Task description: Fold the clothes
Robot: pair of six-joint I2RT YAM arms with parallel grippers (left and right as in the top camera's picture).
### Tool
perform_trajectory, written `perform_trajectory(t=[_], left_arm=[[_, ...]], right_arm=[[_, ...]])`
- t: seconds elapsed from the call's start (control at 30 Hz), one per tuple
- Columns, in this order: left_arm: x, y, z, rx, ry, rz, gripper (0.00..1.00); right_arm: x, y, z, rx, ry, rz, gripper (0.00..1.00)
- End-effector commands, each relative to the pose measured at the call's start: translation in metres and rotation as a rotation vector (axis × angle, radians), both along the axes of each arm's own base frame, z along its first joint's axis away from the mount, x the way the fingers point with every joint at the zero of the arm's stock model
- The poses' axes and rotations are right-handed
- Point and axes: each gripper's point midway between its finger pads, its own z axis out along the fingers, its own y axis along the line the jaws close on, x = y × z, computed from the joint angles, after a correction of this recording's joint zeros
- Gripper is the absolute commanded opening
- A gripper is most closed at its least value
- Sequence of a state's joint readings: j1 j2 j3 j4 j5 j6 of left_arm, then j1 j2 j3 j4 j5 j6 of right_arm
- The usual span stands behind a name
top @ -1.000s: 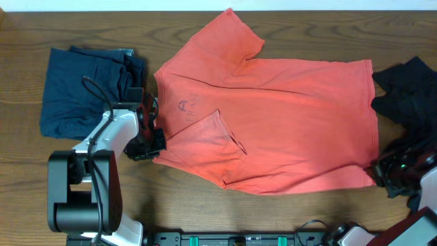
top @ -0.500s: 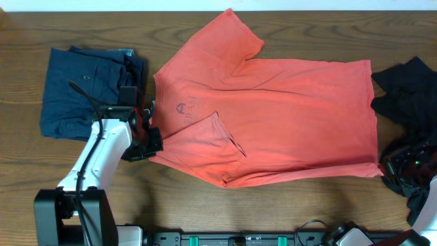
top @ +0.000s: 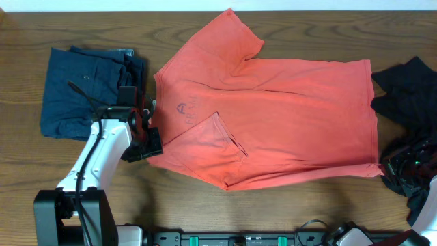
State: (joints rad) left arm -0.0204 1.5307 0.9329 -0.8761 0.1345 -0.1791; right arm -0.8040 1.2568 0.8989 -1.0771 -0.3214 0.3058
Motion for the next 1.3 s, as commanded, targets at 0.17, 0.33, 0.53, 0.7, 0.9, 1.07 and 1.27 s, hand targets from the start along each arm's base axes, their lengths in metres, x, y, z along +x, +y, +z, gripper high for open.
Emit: perform_trajectory(t=[0.17, 0.33, 0.53, 0.7, 0.9, 1.07, 1.27], left_arm=[[-0.023, 0.003, -0.018, 0.010, 0.066, 0.119, 0.63], [-0.031, -0.012, -0.039, -0.078, 0.055, 0.127, 0.62], [-0.034, -0.012, -0.058, -0.083, 0.016, 0.136, 0.62], [-0.031, -0.011, -0.060, -0.078, -0.003, 0.135, 0.13], [-0.040, -0.010, -0.051, -0.072, 0.053, 0.131, 0.06], [-0.037, -0.003, -0.019, -0.061, 0.078, 0.112, 0.06], [-0.022, 0.000, 0.009, -0.057, -0.005, 0.104, 0.07]], right_arm=[[0.001, -0.008, 0.007, -0.032, -0.022, -0.003, 0.01], [0.002, -0.009, 0.007, -0.035, -0.025, -0.003, 0.01], [0.002, -0.009, 0.007, -0.034, -0.024, -0.003, 0.01], [0.002, -0.009, 0.007, -0.035, -0.024, -0.003, 0.01], [0.001, -0.010, 0.007, -0.040, -0.019, -0.005, 0.01], [-0.002, -0.006, 0.009, -0.026, -0.006, -0.005, 0.01], [-0.004, -0.004, 0.009, -0.011, 0.006, -0.014, 0.01]])
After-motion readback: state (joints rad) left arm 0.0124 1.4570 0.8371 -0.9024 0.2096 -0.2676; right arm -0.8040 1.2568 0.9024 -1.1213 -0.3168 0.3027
